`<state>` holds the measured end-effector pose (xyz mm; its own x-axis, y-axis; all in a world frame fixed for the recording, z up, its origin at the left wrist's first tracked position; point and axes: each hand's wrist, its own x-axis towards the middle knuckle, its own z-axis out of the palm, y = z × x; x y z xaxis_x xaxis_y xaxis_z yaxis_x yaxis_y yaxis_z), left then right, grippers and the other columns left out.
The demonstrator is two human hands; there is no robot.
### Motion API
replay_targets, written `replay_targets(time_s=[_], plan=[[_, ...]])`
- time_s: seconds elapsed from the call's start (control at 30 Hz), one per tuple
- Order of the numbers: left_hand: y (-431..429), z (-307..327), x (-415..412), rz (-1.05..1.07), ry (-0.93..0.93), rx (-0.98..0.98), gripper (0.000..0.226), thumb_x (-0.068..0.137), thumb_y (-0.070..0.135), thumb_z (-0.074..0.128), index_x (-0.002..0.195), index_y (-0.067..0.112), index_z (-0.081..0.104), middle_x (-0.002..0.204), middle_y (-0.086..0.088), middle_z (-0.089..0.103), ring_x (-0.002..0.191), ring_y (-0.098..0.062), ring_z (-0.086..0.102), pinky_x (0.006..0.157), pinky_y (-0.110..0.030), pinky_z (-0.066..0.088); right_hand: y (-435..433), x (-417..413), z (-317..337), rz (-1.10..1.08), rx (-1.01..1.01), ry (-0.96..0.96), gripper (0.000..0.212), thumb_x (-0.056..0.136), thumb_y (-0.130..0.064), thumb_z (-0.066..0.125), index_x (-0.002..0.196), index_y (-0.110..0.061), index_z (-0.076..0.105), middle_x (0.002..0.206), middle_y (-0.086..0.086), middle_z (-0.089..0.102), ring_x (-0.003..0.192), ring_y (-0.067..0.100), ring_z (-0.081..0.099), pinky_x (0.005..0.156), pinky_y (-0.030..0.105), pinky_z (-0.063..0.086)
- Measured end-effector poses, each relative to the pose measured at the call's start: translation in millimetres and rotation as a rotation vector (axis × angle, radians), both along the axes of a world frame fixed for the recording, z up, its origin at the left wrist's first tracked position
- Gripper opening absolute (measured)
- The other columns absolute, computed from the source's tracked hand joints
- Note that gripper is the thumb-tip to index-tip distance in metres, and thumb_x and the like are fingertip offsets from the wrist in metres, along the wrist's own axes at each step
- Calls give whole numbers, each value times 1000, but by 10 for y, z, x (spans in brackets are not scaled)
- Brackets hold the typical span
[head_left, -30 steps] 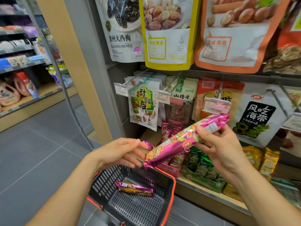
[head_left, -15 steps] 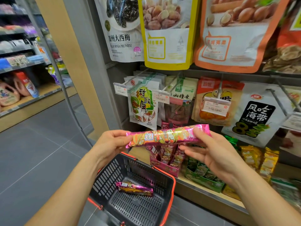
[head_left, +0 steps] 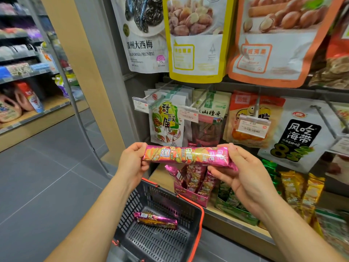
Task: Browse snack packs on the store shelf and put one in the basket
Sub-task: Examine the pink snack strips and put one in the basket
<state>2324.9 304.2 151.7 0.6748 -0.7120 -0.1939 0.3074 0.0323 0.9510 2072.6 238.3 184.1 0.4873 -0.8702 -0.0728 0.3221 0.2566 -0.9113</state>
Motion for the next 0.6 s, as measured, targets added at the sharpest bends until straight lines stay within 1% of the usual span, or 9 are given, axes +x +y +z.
replay_targets(time_s=[0.03, 0.1, 0.17, 0.23, 0.33, 0.4, 0.5, 0.53, 0.6], plan=[[-23, -19, 12, 6, 6, 12, 28, 102, 6, 38, 79, 9, 54, 53, 0, 58, 37, -3, 32, 30, -13, 22, -2, 4, 5, 28, -10, -13, 24, 86, -31, 63, 99, -13, 72, 98, 12, 75, 87, 26, 74, 67, 27, 59], [-58, -50, 56, -3, 39, 27, 27, 102, 6, 40, 84, 7, 60, 54, -1, 59, 36, -3, 30, 29, -13, 22, -14, 4, -4, 80, -43, -6, 37, 74, -24, 74, 107, -10, 66, 99, 16, 74, 85, 28, 73, 68, 27, 59], [-92, -96, 101, -41, 77, 43, 27, 102, 6, 42, 90, 5, 67, 56, -3, 60, 37, -3, 28, 29, -13, 22, -27, 0, -16, 85, -107, 35, 44, 66, -15, 79, 107, -11, 64, 97, 16, 74, 82, 27, 73, 67, 26, 59], [-114, -159, 127, -94, 56, 86, 27, 101, 8, 45, 91, 5, 70, 60, -6, 61, 38, -3, 29, 29, -13, 24, -46, 6, -24, 26, -197, 101, 39, 66, -13, 80, 102, -14, 65, 93, 11, 75, 78, 28, 74, 65, 26, 59], [-166, -287, 110, -185, -217, 270, 22, 99, 14, 52, 91, 10, 73, 69, -8, 65, 40, -6, 43, 34, -16, 36, -90, 25, -58, -52, -318, 198, 26, 77, -7, 77, 97, -17, 63, 90, 1, 74, 72, 27, 74, 62, 26, 59], [-226, -363, 84, -230, -412, 373, 22, 98, 17, 54, 88, 18, 73, 74, -5, 70, 46, -8, 55, 43, -20, 46, -113, 46, -85, -40, -336, 250, 26, 80, -9, 75, 98, -20, 59, 90, -6, 74, 72, 26, 74, 62, 27, 59], [-327, -451, 82, -227, -533, 418, 26, 98, 15, 53, 81, 23, 71, 75, -4, 71, 52, -12, 62, 50, -25, 52, -148, 87, -107, 46, -273, 258, 41, 70, -28, 79, 102, -23, 53, 94, -6, 73, 81, 22, 74, 67, 27, 60], [-353, -478, 81, -227, -560, 426, 25, 97, 13, 53, 81, 22, 70, 77, -5, 71, 55, -14, 63, 52, -27, 53, -161, 106, -110, 47, -294, 290, 42, 69, -33, 78, 102, -25, 53, 95, -4, 73, 83, 18, 74, 68, 26, 60], [-409, -540, 83, -234, -678, 454, 23, 96, 10, 52, 86, 22, 69, 79, -5, 70, 60, -16, 64, 55, -28, 52, -168, 151, -113, -19, -424, 391, 29, 79, -31, 74, 101, -31, 54, 96, -1, 71, 82, 13, 72, 69, 26, 59]])
